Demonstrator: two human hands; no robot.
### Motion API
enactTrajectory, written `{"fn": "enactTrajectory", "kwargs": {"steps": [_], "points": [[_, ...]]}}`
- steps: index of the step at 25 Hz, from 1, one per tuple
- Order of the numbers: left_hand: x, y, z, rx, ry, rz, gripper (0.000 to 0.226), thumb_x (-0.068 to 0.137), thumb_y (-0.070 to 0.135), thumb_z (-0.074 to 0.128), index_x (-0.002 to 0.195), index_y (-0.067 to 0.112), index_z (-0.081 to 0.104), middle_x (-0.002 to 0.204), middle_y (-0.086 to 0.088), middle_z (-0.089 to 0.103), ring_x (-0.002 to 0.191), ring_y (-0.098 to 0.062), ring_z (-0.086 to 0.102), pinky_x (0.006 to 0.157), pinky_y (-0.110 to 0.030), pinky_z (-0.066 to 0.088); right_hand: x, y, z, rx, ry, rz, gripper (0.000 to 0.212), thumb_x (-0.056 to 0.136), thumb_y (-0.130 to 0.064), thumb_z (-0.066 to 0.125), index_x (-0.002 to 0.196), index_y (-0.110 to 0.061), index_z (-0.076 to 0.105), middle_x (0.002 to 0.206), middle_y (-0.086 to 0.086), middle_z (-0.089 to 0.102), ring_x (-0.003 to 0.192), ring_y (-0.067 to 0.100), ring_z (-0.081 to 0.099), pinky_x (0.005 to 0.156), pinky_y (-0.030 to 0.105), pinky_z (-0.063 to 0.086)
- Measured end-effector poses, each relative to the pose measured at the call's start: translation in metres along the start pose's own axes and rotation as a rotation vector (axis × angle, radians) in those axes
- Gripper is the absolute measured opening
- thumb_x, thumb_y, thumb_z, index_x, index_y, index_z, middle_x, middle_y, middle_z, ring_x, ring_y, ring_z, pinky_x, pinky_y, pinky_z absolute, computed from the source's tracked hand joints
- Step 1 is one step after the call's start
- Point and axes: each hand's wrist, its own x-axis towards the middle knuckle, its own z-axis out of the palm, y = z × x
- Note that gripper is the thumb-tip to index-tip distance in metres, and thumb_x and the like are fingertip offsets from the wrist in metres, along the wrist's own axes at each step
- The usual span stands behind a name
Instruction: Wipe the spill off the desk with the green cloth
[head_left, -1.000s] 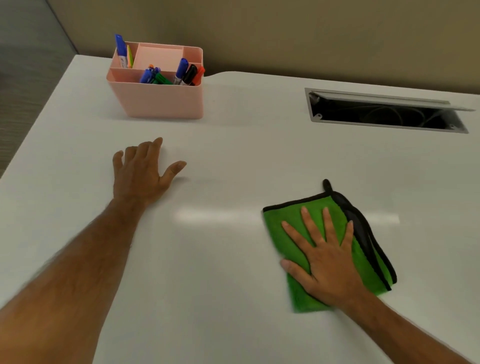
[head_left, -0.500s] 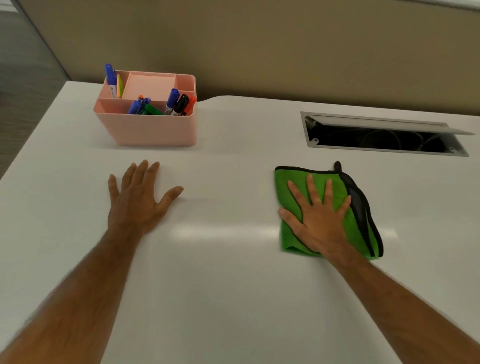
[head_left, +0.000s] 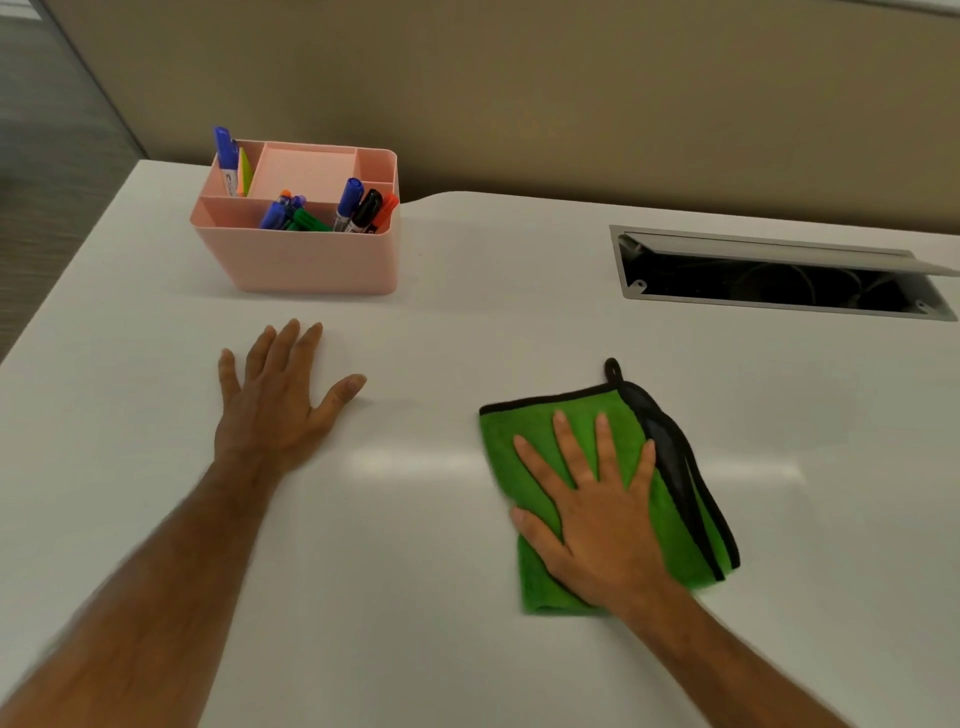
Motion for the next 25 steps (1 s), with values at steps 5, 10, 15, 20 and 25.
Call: {"fn": "enactTrajectory", "kwargs": {"steps": [5, 10, 15, 20, 25], "points": [[-0.001, 0.0, 0.001, 0.004, 0.004, 0.003, 0.098, 0.081, 0.087, 0.007, 0.158, 0.027, 0.02, 0.168, -0.002, 0.019, 0.156, -0.023, 0.008, 0.123, -0.056, -0.003, -0.005, 0.04, 0.0, 0.004, -0.023, 0.133, 0.065, 0.089, -0.077, 0.007, 0.15, -0.055, -0.003, 0.166, -0.002, -0.009, 0.15, 0.038, -0.013, 0.11, 0.075, -0.007], [0.0, 0.0, 0.001, 0.013, -0.002, 0.004, 0.098, 0.081, 0.087, 0.006, 0.159, 0.028, 0.017, 0.169, -0.001, 0.017, 0.156, -0.023, 0.007, 0.123, -0.056, -0.004, 0.061, 0.069, -0.01, 0.05, -0.029, 0.307, 0.071, 0.085, -0.078, 0.006, 0.15, -0.054, -0.003, 0.167, -0.001, -0.009, 0.15, 0.038, -0.014, 0.109, 0.077, -0.006], [0.001, 0.0, 0.002, 0.022, -0.005, 0.002, 0.095, 0.083, 0.085, 0.008, 0.159, 0.029, 0.015, 0.169, -0.001, 0.016, 0.156, -0.023, 0.006, 0.123, -0.057, -0.003, 0.131, 0.051, -0.019, 0.051, 0.003, 0.321, 0.07, 0.09, -0.076, 0.012, 0.153, -0.048, 0.002, 0.167, 0.001, -0.003, 0.15, 0.041, -0.011, 0.107, 0.079, -0.004], [0.0, 0.0, 0.004, 0.019, -0.006, 0.007, 0.089, 0.086, 0.081, 0.01, 0.159, 0.03, 0.013, 0.169, 0.0, 0.015, 0.156, -0.023, 0.006, 0.123, -0.057, -0.003, 0.164, 0.006, -0.022, 0.029, 0.02, 0.16, 0.07, 0.091, -0.074, 0.011, 0.154, -0.045, 0.001, 0.167, 0.004, -0.005, 0.149, 0.043, -0.011, 0.106, 0.08, -0.006], [0.0, -0.002, 0.002, -0.005, -0.001, 0.007, 0.087, 0.087, 0.078, 0.008, 0.16, 0.031, 0.012, 0.169, -0.001, 0.016, 0.156, -0.023, 0.007, 0.123, -0.057, -0.003, 0.166, -0.048, -0.02, -0.013, 0.03, -0.045, 0.066, 0.092, -0.071, 0.012, 0.153, -0.048, -0.001, 0.167, 0.002, -0.005, 0.15, 0.042, -0.009, 0.106, 0.079, -0.006]]}}
